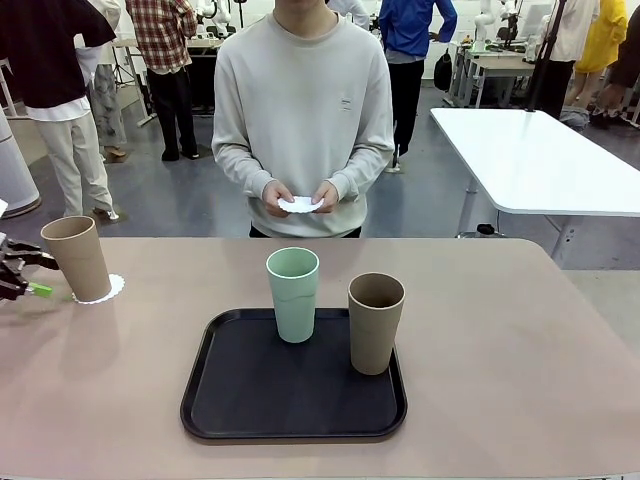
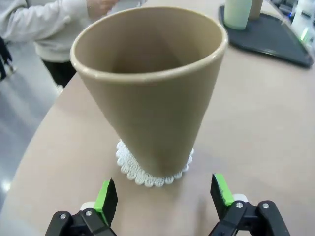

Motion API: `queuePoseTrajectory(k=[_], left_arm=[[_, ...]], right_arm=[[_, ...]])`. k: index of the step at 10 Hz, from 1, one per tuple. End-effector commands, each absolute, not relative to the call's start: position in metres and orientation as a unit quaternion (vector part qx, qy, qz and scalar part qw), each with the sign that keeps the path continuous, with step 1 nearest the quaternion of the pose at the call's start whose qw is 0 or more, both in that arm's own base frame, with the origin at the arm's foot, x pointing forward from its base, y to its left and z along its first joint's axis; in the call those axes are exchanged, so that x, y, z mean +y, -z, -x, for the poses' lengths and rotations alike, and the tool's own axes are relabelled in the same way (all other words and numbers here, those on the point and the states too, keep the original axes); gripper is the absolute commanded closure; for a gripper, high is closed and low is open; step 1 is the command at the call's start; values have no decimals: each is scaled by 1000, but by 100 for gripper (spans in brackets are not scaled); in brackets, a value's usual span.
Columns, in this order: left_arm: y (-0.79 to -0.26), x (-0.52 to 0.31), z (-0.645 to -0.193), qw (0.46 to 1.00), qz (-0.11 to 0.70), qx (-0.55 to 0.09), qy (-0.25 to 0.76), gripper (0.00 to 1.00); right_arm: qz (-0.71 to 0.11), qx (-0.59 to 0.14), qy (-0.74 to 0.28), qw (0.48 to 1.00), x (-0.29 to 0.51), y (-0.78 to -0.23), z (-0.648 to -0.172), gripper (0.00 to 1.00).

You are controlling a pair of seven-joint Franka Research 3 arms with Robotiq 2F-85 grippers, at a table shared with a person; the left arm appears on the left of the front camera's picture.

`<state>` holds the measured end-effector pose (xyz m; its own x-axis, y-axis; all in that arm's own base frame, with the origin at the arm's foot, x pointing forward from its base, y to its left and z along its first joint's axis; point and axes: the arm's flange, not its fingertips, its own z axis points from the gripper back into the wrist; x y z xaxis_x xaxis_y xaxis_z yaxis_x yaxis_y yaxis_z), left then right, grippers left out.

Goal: Place coasters on the table and set cups on them.
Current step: Pick up one Reusable plastic cup and place it on a coaster set by the human.

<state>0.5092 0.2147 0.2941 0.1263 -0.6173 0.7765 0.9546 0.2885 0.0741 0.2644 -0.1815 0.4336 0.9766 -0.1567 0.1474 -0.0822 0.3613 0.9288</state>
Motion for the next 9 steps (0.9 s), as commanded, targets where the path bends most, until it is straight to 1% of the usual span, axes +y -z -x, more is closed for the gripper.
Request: queuePoseTrajectory(k=[1,2,3,4,5,7,8,9], left_arm=[[-346,179,-469,760,126,-295,565,0],[-368,165,-458,792,86,-269,542,0],[-384,147,-452,850,27,-233,472,0],[-393,126,-445,881,-14,-214,421,0],[-406,102,-437,887,-3,-199,416,0],[-430,67,-422,898,-53,-164,405,0],[-443,54,-413,903,-65,-152,397,0],[-454,43,-402,904,-85,-154,390,0]], right_arm=[[-574,-115,17,811,-181,-434,-266,0],[-574,-115,17,811,-181,-434,-266,0],[-574,-115,17,811,-181,-434,-266,0],[-574,-115,17,811,-181,-434,-266,0],[-574,-115,17,811,-181,-434,-266,0],[-574,-115,17,811,-181,-434,-266,0],[-574,-115,17,811,-181,-434,-266,0],[-574,-115,17,811,-181,-434,-266,0]])
